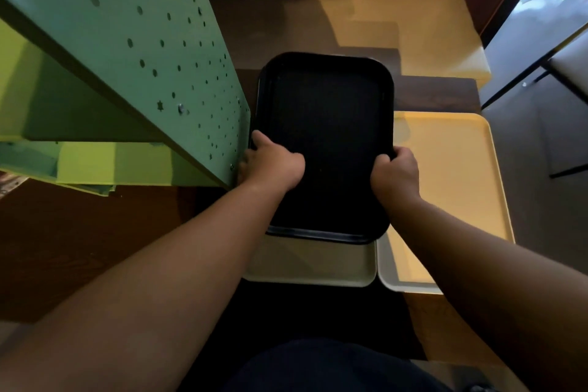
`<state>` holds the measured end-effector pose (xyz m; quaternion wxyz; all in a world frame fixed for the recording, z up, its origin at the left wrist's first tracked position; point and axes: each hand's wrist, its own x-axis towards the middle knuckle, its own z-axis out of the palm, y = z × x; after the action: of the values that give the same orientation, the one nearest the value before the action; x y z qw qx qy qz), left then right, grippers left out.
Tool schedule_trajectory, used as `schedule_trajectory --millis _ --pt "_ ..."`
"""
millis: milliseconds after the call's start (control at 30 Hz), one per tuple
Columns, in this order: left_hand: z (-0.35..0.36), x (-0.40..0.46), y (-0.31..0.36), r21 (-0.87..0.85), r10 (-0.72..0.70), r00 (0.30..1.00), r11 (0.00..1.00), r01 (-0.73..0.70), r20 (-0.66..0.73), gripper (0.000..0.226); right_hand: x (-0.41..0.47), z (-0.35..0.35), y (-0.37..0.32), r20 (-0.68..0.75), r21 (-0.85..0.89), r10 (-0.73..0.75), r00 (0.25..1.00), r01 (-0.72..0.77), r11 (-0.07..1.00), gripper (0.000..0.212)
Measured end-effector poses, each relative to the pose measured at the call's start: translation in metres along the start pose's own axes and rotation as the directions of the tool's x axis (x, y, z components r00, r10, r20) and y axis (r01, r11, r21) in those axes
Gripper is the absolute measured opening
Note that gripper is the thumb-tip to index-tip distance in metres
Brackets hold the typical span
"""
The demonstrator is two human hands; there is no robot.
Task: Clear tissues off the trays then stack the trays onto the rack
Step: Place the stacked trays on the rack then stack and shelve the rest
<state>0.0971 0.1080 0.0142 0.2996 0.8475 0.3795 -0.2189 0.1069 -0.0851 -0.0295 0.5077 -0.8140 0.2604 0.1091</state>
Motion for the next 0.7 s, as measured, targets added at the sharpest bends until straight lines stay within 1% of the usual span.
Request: schedule_trajectory --millis 133,233,333,367,433,500,533,633,700 --pt "-0.003 0.02 0.018 0.011 -0.014 0.999 1.0 0.014 -0.038 0.092 0.02 0.011 -0.009 0.003 0.044 0.004 1.0 -0.004 0.999 0.024" --pt "-0.001 0.034 0.024 0.017 -0.011 0.998 1.0 0.012 -0.064 0.086 0.031 0.022 -0.009 -0.014 0.035 -0.002 1.0 0.003 0.999 0.022" --pt "0.004 0.048 0.022 -0.033 -0.005 0.995 0.999 0.002 -0.102 0.08 0.039 0.032 -0.006 0.0 -0.005 -0.006 1.0 0.006 1.0 0.029" --pt "0.005 0.051 0.022 -0.046 0.021 0.993 0.999 -0.026 -0.119 0.079 0.041 0.035 -0.005 0.007 -0.03 -0.003 1.0 0.003 1.0 0.034" --pt "0.007 0.053 0.02 -0.038 0.139 0.98 0.989 -0.146 -0.142 0.077 0.045 0.038 -0.001 0.026 -0.09 -0.006 1.0 0.009 0.996 0.043" --pt "0.012 0.05 0.019 0.031 0.259 0.961 0.966 -0.257 -0.094 0.075 0.047 0.037 -0.001 0.087 -0.144 0.01 0.996 0.003 0.99 0.05" --pt "0.015 0.048 0.017 0.073 0.286 0.958 0.956 -0.283 -0.031 0.074 0.048 0.036 -0.002 0.122 -0.168 0.02 0.992 0.0 0.986 0.053" --pt "0.029 0.043 0.004 0.195 0.308 0.935 0.92 -0.339 0.176 0.077 0.053 0.033 -0.009 0.21 -0.266 0.041 0.977 0.016 0.964 0.056" --pt "0.036 0.041 -0.006 0.234 0.33 0.916 0.895 -0.38 0.227 0.08 0.054 0.032 -0.015 0.227 -0.319 0.047 0.973 0.029 0.947 0.053"
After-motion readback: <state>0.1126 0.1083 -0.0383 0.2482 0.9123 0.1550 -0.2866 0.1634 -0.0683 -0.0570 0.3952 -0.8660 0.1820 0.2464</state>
